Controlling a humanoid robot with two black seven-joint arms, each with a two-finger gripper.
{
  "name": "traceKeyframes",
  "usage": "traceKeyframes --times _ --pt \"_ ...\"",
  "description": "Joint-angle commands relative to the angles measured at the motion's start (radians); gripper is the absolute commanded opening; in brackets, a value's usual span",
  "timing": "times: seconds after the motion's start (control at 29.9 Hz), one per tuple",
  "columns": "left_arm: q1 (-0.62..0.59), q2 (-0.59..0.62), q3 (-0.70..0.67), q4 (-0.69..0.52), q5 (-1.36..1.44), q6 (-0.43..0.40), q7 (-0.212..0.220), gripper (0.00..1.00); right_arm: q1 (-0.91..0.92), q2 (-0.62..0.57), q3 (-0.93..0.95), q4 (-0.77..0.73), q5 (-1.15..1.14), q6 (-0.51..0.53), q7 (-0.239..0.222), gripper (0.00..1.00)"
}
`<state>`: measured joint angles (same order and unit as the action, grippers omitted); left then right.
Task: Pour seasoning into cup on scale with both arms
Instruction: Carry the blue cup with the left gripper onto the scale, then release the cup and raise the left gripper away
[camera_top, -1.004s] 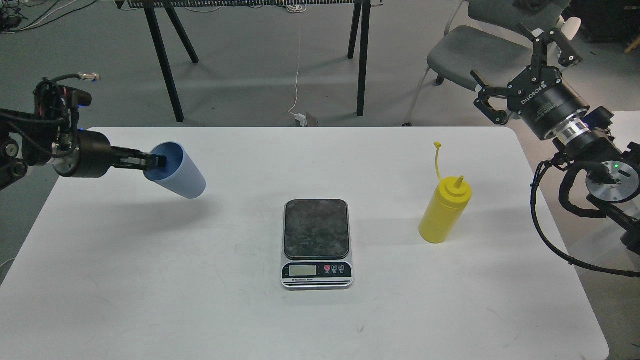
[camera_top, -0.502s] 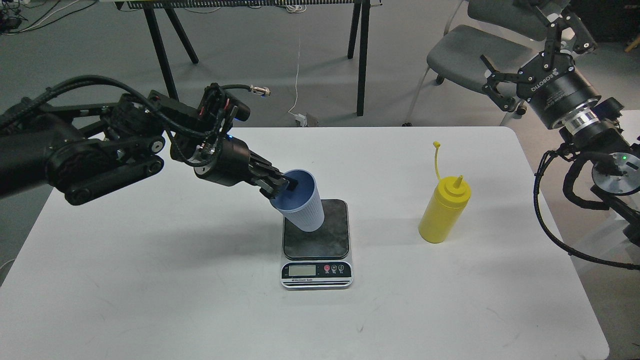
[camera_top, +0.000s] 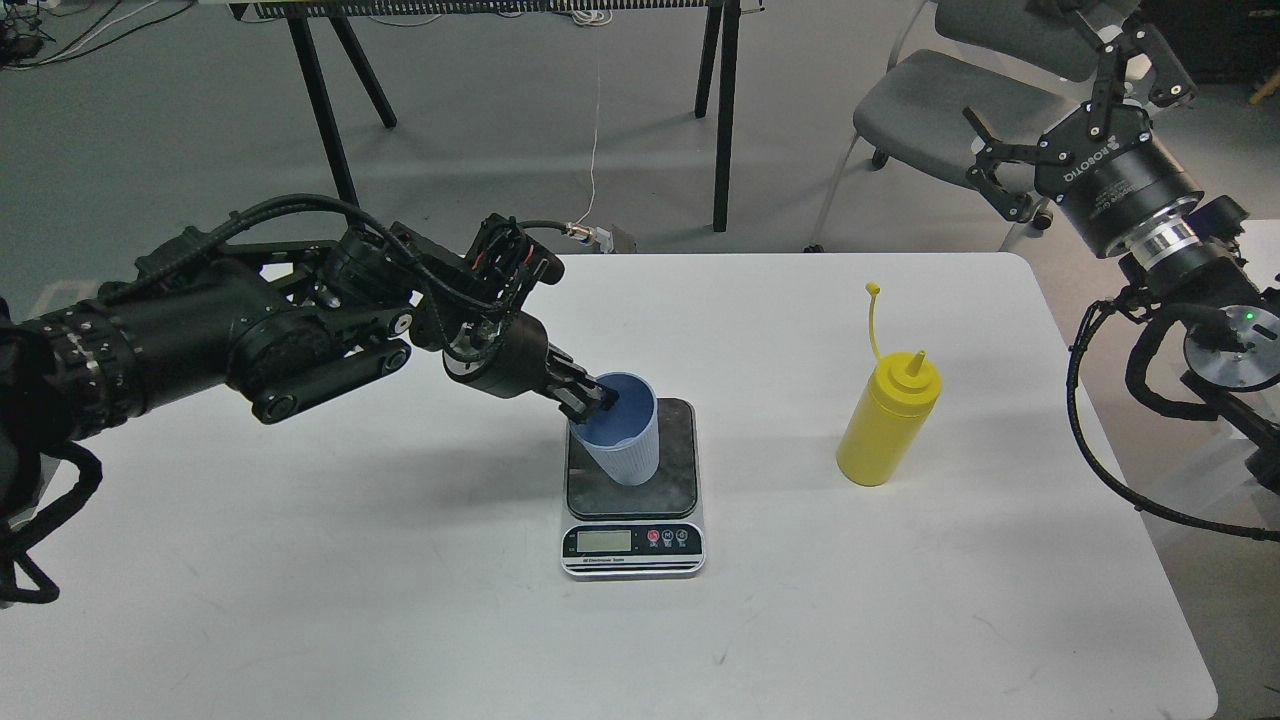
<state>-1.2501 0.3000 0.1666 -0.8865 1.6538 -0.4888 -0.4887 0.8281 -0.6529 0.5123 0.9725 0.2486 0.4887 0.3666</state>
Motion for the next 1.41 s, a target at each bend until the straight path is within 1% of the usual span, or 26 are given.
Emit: traceKeyframes --times 0.0,0.37,0.54,0.9,0.94,0.97,1.04,1.07,1.1,1.17,1.2,1.3,1.37 --pt "-0.005 0.005 -0.012 0.001 -0.008 0.0 0.0 0.09 -0.003 0.003 -0.002 0.0 0.0 0.0 0.002 0.99" --pt "-0.006 -0.027 -0.015 0.032 -0.011 0.0 0.0 0.1 -0.021 0.012 -0.002 -0.002 0.0 0.0 0.005 0.99" --pt "-0.003 -0.061 -0.015 0.092 -0.014 0.0 0.0 0.1 -0.024 0.012 0.0 -0.002 0.0 0.0 0.005 0.99" --pt "0.0 -0.076 -0.01 0.096 -0.023 0.0 0.0 0.13 -0.026 0.016 0.0 0.0 0.0 0.0 0.005 0.99" --pt "0.0 -0.076 -0.012 0.096 -0.026 0.0 0.0 0.15 -0.026 0.016 0.0 -0.002 0.0 0.0 0.005 0.99" --pt "-0.002 -0.076 -0.013 0.096 -0.031 0.0 0.0 0.21 -0.026 0.016 0.0 -0.002 0.0 0.0 0.005 0.99" --pt "-0.003 -0.076 -0.015 0.09 -0.054 0.0 0.0 0.41 -0.026 0.016 0.0 -0.002 0.0 0.0 0.005 0.99" --pt "-0.003 -0.076 -0.016 0.09 -0.074 0.0 0.0 0.55 -0.026 0.016 0.0 -0.002 0.0 0.0 0.005 0.99" --pt "-0.005 -0.076 -0.018 0.09 -0.095 0.0 0.0 0.66 -0.026 0.016 0.0 -0.002 0.0 0.0 0.005 0.99" --pt "-0.008 -0.071 -0.018 0.089 -0.143 0.0 0.0 0.79 -0.026 0.016 0.0 -0.002 0.0 0.0 0.005 0.99" --pt "-0.009 -0.07 -0.018 0.086 -0.166 0.0 0.0 0.83 -0.029 0.016 0.0 -0.002 0.0 0.0 0.005 0.99" --pt "-0.017 -0.053 -0.021 0.081 -0.215 0.0 0.0 0.9 -0.032 0.016 0.0 -0.002 0.0 0.0 0.005 0.99" --pt "-0.041 -0.016 -0.035 0.081 -0.265 0.0 0.0 0.93 -0.033 0.015 0.0 0.0 0.0 0.0 0.005 0.99"
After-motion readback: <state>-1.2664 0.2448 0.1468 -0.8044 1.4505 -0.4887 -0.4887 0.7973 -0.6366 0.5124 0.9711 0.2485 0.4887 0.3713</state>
